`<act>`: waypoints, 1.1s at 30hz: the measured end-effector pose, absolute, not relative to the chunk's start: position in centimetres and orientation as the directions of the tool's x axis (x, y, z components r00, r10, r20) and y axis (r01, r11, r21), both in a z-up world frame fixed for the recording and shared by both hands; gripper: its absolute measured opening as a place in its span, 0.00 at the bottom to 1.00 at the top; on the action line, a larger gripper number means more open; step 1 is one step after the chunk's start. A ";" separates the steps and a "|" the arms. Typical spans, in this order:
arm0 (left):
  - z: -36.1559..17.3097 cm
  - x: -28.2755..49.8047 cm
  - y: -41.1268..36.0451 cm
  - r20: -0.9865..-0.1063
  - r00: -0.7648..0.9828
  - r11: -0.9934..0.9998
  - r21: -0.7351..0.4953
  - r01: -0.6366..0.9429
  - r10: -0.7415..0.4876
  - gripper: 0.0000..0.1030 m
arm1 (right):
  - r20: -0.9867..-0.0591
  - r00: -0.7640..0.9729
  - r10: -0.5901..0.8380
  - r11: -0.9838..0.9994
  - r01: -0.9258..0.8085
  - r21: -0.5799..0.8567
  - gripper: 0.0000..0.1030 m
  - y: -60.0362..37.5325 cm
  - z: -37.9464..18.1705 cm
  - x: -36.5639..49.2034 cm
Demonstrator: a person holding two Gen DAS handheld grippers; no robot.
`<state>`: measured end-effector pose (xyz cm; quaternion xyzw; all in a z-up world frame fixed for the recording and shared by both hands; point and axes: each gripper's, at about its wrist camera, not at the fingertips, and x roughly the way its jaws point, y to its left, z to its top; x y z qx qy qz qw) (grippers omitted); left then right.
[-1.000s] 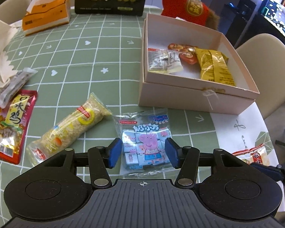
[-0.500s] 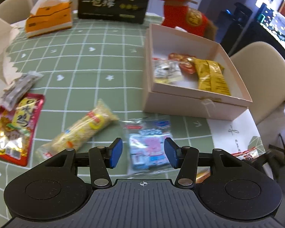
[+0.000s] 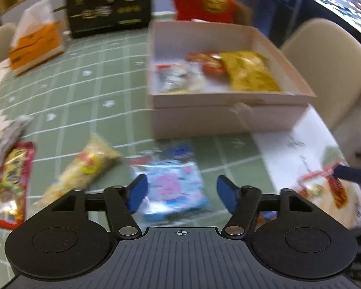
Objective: Organize snacks
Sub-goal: 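Close right tool on the round bun packet and lift it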
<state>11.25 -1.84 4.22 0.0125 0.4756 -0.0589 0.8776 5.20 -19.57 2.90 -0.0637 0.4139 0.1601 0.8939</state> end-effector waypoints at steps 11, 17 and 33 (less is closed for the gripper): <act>2.8 12.3 0.1 -0.854 0.507 0.993 -0.105 0.049 -0.116 0.74 | -0.762 0.593 0.261 0.931 -0.362 0.037 0.87 -19.2 2.9 4.5; 2.8 10.6 -0.1 -0.850 0.513 0.992 -0.096 0.078 -0.122 0.69 | -0.743 0.596 0.306 0.917 -0.393 0.062 0.87 -20.3 3.9 2.8; 1.4 6.1 -2.0 -0.759 0.651 0.999 -0.011 -0.032 0.012 0.76 | -0.713 0.557 0.425 0.872 -0.464 0.157 0.87 -24.6 3.2 3.5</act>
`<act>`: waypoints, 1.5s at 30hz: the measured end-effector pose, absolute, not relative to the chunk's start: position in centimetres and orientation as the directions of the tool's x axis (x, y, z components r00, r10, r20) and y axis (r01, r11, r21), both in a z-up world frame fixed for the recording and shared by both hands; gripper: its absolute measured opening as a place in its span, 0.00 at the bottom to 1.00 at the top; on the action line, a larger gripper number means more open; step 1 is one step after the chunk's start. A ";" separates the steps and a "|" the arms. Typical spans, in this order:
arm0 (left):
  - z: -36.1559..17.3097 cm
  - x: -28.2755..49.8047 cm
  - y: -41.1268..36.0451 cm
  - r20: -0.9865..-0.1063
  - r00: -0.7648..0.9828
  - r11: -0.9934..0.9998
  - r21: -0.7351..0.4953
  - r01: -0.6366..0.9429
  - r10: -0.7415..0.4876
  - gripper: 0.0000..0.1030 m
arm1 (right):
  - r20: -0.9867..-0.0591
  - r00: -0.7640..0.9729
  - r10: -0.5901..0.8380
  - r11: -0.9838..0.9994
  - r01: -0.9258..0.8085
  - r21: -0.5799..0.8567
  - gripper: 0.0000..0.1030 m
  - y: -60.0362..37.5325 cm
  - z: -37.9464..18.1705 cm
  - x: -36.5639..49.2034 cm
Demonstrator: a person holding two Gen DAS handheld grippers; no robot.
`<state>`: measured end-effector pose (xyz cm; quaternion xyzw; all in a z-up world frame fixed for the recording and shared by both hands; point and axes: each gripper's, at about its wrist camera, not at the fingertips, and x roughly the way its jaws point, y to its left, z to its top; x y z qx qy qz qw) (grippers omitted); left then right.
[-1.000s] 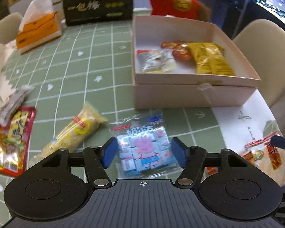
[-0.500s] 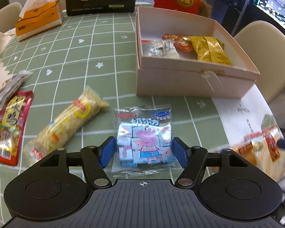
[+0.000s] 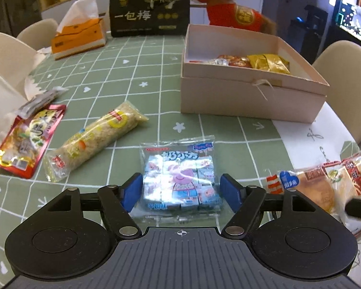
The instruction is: Organize snacks
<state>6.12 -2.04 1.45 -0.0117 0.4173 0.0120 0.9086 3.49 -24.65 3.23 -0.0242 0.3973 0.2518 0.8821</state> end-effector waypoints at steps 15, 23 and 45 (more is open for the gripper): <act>0.8 5.3 -1.6 -0.704 0.710 0.999 -0.017 -0.029 0.009 0.75 | -0.744 0.466 0.478 0.724 -0.689 0.034 0.87 -21.3 3.8 5.1; 0.4 4.8 -1.7 -0.674 0.739 1.000 -0.016 -0.025 0.008 0.77 | -0.782 0.428 0.453 0.683 -0.730 -0.004 0.87 -20.7 2.9 4.3; 2.1 4.4 -1.3 -0.829 0.559 1.000 -0.025 -0.012 -0.014 0.77 | -0.819 0.350 0.455 0.725 -0.679 0.113 0.70 -17.8 3.1 8.1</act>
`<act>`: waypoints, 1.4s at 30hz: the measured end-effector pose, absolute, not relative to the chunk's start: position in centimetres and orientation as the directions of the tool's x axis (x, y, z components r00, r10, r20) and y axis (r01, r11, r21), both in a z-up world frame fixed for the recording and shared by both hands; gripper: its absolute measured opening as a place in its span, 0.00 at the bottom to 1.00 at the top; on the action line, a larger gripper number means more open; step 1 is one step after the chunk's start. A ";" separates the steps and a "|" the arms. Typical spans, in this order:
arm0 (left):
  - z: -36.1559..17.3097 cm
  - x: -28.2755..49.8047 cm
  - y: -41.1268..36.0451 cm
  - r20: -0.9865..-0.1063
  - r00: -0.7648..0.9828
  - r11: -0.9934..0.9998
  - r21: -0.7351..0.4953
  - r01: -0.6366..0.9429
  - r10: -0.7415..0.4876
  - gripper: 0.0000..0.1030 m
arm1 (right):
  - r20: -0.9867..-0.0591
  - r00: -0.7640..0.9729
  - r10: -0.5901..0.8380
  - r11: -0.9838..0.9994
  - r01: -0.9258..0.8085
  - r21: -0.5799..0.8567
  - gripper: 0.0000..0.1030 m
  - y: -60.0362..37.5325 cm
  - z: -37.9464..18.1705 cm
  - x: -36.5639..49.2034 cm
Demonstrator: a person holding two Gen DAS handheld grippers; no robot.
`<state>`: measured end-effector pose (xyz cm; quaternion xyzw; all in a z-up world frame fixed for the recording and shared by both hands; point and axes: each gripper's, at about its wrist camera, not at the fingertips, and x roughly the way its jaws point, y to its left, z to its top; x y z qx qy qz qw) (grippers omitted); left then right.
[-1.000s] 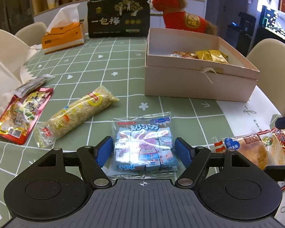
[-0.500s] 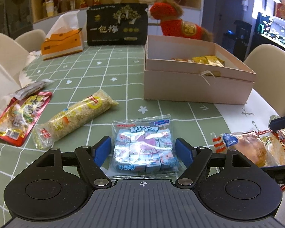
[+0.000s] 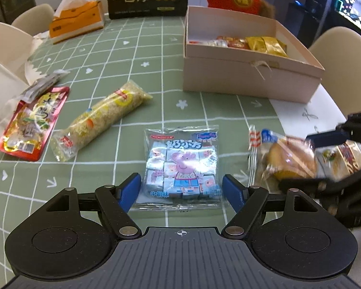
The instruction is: Organize snacks
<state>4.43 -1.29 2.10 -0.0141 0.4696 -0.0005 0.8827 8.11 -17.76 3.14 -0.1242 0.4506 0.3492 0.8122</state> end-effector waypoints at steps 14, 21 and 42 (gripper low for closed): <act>9.1 3.0 -0.5 -0.686 0.695 0.976 -0.145 0.161 -0.217 0.06 | -0.651 0.645 0.401 0.895 -0.426 0.129 0.70 -23.9 12.5 5.4; 14.1 6.1 0.9 -0.561 0.778 0.956 -0.224 0.188 -0.284 0.14 | -0.686 0.632 0.361 0.923 -0.349 0.163 0.70 -23.1 12.0 5.5; 3.3 5.0 -7.0 -0.787 0.589 0.959 -0.010 0.284 -0.182 0.19 | -0.732 0.610 0.304 0.938 -0.326 0.118 0.71 -25.9 8.8 2.1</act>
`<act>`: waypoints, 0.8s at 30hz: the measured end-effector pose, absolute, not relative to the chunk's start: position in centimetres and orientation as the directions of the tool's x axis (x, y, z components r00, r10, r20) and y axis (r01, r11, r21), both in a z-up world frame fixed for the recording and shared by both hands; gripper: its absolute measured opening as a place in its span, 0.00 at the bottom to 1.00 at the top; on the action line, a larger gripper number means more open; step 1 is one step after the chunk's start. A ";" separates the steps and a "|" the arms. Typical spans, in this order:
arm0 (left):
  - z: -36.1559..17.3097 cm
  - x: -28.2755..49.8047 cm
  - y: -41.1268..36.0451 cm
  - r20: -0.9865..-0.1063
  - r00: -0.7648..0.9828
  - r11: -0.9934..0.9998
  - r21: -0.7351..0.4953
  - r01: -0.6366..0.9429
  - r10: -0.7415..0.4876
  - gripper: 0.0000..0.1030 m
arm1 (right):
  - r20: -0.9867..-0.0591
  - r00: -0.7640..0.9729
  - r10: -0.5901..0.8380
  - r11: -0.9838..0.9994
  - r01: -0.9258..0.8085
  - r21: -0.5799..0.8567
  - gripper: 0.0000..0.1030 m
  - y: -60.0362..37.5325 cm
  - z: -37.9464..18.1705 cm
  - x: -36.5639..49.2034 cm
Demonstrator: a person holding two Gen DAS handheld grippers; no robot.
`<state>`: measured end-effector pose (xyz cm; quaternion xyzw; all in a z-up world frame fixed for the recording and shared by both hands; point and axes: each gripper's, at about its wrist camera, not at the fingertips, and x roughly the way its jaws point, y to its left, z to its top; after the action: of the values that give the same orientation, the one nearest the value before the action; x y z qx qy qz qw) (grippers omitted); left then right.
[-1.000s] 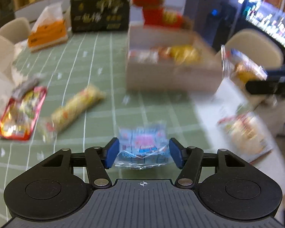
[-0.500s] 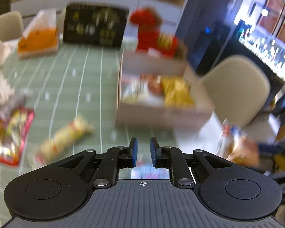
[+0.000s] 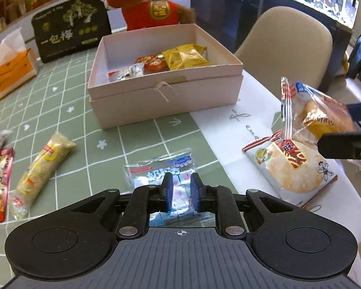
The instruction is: Organize snacks
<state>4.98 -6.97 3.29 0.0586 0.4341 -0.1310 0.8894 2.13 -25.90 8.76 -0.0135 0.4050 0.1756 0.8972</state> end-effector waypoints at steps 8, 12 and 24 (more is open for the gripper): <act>4.2 3.3 -8.6 -0.797 0.574 0.951 0.001 0.309 -0.185 0.23 | -0.725 0.601 0.337 0.929 -0.338 0.151 0.71 -26.2 8.4 2.5; 3.6 3.1 -9.9 -0.807 0.560 0.928 0.041 0.369 -0.187 0.40 | -0.723 0.595 0.352 0.926 -0.333 0.177 0.71 -26.4 8.0 2.5; 3.7 5.0 -6.7 -0.814 0.574 0.989 -0.004 0.150 -0.091 0.50 | -0.717 0.581 0.384 0.917 -0.333 0.221 0.70 -26.4 7.2 2.2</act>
<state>5.01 -6.67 3.70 0.0326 0.4567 -0.0680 0.8864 2.15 -26.36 7.20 0.0312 0.4108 0.2017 0.8886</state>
